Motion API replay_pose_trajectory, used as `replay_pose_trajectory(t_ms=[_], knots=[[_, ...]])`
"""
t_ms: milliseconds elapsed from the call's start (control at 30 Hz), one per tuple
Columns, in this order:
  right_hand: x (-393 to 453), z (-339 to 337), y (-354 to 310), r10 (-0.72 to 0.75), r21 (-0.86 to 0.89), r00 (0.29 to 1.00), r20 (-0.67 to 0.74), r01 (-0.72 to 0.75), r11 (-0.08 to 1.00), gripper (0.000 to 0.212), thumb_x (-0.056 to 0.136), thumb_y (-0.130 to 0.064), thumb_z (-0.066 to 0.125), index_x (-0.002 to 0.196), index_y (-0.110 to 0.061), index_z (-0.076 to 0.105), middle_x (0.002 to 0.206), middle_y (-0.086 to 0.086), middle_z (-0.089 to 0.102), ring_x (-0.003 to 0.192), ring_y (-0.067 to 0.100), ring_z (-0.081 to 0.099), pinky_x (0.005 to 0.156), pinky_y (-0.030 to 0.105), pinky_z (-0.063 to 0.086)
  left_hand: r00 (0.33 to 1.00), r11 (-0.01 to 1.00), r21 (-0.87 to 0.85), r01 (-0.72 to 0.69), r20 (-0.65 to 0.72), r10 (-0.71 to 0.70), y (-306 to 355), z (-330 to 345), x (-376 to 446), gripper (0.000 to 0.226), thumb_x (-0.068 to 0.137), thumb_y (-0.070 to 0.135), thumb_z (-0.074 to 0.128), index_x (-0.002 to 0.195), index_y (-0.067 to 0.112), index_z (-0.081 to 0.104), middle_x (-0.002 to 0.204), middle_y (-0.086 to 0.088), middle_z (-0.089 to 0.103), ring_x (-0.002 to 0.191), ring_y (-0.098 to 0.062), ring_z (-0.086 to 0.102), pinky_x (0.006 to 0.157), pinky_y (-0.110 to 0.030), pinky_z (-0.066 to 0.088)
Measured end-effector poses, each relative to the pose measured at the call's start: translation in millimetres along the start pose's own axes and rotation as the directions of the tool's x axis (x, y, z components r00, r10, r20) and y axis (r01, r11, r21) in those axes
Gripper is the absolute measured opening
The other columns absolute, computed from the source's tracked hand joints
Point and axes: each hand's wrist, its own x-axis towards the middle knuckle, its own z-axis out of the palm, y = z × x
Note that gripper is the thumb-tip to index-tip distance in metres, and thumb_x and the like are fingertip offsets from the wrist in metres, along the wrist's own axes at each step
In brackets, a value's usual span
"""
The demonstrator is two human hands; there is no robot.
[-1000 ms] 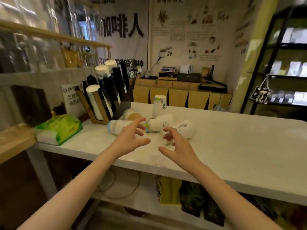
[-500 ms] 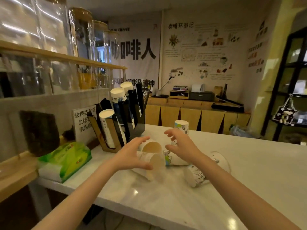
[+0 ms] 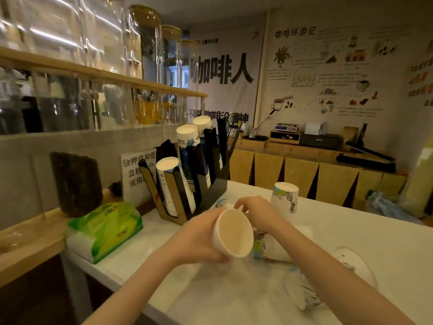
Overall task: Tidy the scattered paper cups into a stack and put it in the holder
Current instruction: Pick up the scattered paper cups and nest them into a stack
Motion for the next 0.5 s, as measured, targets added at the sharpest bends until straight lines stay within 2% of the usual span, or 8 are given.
replay_pose_trajectory(t_ms=[100,167,300,400,500], knots=[[11,-4,5,0.069,0.021,0.984,-0.164,-0.066,0.998,0.024,0.088,-0.009,0.053,0.108,-0.015,0.065,0.104,0.011,0.071,0.089,0.026,0.066,0.075,0.037,0.057,0.988,0.943,-0.330,0.037,-0.127,-0.084,0,-7,2,0.078,0.056,0.029,0.083,0.107,0.056,0.030,0.110,0.029,0.047,0.105,0.006,0.047,0.095,-0.026,0.041],[15,-12,6,0.122,0.076,0.962,-0.243,-0.106,0.991,0.024,0.087,-0.005,0.049,0.104,-0.008,0.066,0.098,0.015,0.071,0.082,0.028,0.066,0.070,0.039,0.058,0.972,0.898,-0.435,0.070,-0.174,-0.160,-3,0,4,0.075,0.056,0.026,0.083,0.104,0.056,0.034,0.109,0.027,0.050,0.104,0.003,0.049,0.094,-0.030,0.043],[14,-36,5,0.204,0.254,0.927,-0.315,-0.125,0.959,0.022,0.088,0.001,0.045,0.105,-0.002,0.059,0.093,0.015,0.064,0.070,0.032,0.067,0.055,0.040,0.059,0.947,0.840,-0.533,0.103,-0.205,-0.246,-9,24,12,0.072,0.057,0.024,0.083,0.106,0.050,0.038,0.106,0.025,0.052,0.110,-0.008,0.050,0.090,-0.032,0.046],[4,-61,1,0.242,0.425,0.886,-0.395,-0.058,0.903,0.029,0.090,0.002,0.046,0.117,-0.010,0.049,0.096,0.006,0.052,0.077,0.031,0.067,0.046,0.029,0.057,0.927,0.820,-0.562,0.109,-0.242,-0.288,-5,33,20,0.073,0.060,0.023,0.081,0.115,0.041,0.036,0.102,0.024,0.048,0.105,-0.007,0.046,0.087,-0.028,0.044],[-9,-86,0,0.235,0.492,0.819,-0.523,0.065,0.868,0.026,0.089,-0.001,0.050,0.112,-0.013,0.050,0.098,0.010,0.060,0.073,0.031,0.069,0.050,0.039,0.060,0.913,0.804,-0.586,0.099,-0.268,-0.308,-6,39,29,0.070,0.061,0.027,0.080,0.114,0.041,0.036,0.103,0.018,0.051,0.103,-0.009,0.048,0.082,-0.027,0.043]])
